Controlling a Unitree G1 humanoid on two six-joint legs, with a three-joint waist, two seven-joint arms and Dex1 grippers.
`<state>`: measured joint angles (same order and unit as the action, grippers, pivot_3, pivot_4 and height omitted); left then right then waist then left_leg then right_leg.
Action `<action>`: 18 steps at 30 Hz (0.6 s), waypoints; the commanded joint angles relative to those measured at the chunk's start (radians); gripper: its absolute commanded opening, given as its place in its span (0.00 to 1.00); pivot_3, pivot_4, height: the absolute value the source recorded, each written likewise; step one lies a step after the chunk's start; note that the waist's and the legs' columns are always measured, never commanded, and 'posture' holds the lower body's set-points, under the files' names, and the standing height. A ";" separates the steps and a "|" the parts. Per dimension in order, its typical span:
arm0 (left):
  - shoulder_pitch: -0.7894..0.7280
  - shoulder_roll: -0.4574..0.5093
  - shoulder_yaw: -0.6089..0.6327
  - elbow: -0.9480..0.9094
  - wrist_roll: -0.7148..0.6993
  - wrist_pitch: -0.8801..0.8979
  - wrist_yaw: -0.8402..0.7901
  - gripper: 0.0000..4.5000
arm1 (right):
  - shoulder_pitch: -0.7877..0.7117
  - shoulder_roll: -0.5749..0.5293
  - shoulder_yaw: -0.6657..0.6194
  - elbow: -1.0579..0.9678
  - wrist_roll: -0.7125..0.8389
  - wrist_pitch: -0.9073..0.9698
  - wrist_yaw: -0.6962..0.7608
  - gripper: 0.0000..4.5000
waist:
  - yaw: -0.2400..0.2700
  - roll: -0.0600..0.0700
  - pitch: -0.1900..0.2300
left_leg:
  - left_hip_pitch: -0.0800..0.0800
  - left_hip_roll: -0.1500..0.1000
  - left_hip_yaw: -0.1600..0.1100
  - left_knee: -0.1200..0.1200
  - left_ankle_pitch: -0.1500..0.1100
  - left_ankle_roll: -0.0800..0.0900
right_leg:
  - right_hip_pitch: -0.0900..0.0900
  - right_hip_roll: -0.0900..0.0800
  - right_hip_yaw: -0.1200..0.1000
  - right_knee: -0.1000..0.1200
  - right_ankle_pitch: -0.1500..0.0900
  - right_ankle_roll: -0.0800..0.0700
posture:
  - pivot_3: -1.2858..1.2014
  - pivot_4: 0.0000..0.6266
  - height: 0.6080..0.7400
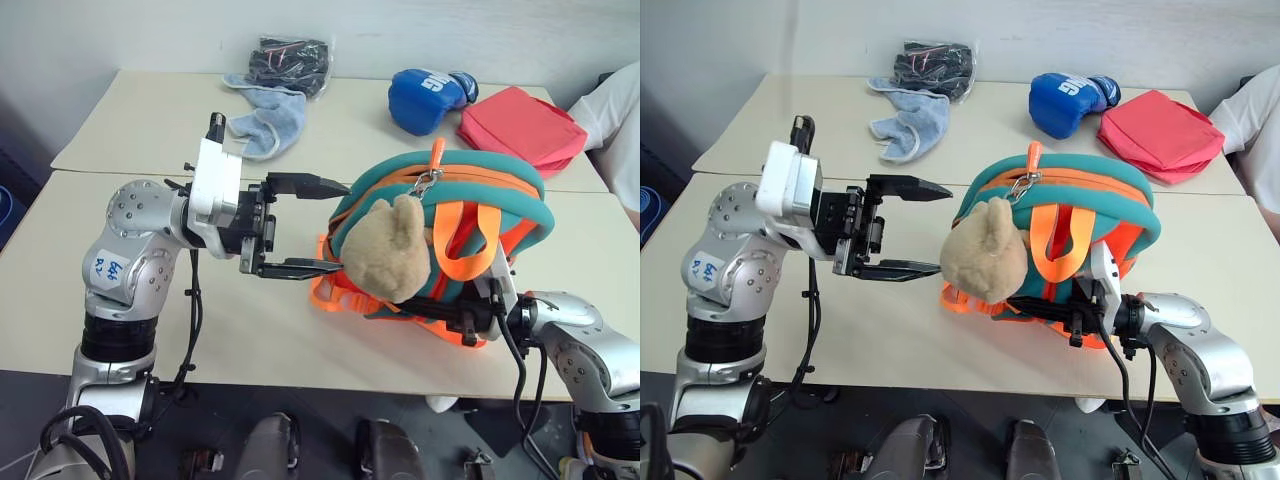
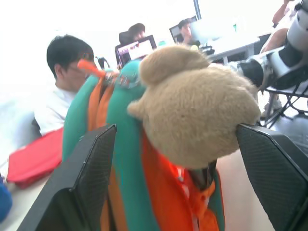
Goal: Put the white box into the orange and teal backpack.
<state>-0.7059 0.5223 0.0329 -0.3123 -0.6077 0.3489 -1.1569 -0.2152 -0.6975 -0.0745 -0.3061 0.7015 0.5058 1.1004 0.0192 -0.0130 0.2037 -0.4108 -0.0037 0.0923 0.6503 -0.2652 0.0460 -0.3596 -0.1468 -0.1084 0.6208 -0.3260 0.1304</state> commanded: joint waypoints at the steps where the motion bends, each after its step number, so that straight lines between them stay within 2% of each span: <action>1: -0.009 -0.030 -0.032 -0.028 0.060 -0.099 0.035 0.91 | -0.031 0.003 0.015 -0.006 0.006 -0.003 0.023 0.02 | 0.002 0.000 0.000 | 0.000 0.000 0.000 0.000 0.000 0.000 | 0.000 0.000 0.000 0.000 0.000 0.000 | 0.52 0.24 1.00; 4: -0.018 -0.053 -0.098 0.038 0.152 -0.221 0.004 0.91 | -0.043 0.004 0.023 0.001 0.005 -0.001 0.026 0.02 | 0.005 0.000 0.000 | 0.000 0.000 0.000 0.000 0.000 0.000 | 0.001 0.000 0.000 -0.001 0.000 0.000 | 0.52 0.24 1.00; 11: -0.062 -0.105 -0.185 0.174 0.256 -0.436 -0.046 0.91 | -0.054 0.012 0.030 -0.001 0.005 0.003 0.015 0.02 | 0.005 0.000 0.000 | 0.000 0.000 0.000 0.000 0.000 0.000 | 0.000 0.000 0.000 -0.001 0.000 0.000 | 0.52 0.24 1.00; 12: -0.068 -0.111 -0.187 0.186 0.258 -0.447 -0.044 0.82 | -0.054 0.014 0.031 -0.003 0.004 0.004 0.013 0.02 | 0.005 0.000 0.000 | 0.000 0.000 0.000 0.000 0.000 0.000 | 0.000 0.000 0.000 -0.001 0.000 0.000 | 0.52 0.24 1.00; 18: -0.100 -0.136 -0.169 0.244 0.254 -0.503 -0.025 0.47 | -0.041 0.029 0.019 -0.023 0.005 0.004 -0.022 0.02 | 0.003 0.000 0.000 | 0.000 0.000 0.000 0.000 0.000 0.000 | 0.000 0.000 -0.001 -0.001 0.000 0.000 | 0.52 0.24 1.00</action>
<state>-0.7831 0.3924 -0.1574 -0.0607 -0.3428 -0.1375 -1.1935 -0.2570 -0.6740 -0.0431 -0.2882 0.6966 0.5108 1.0878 0.0225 -0.0130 0.2037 -0.4107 -0.0039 0.0927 0.6508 -0.2655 0.0464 -0.3593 -0.1468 -0.1090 0.6201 -0.3260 0.1304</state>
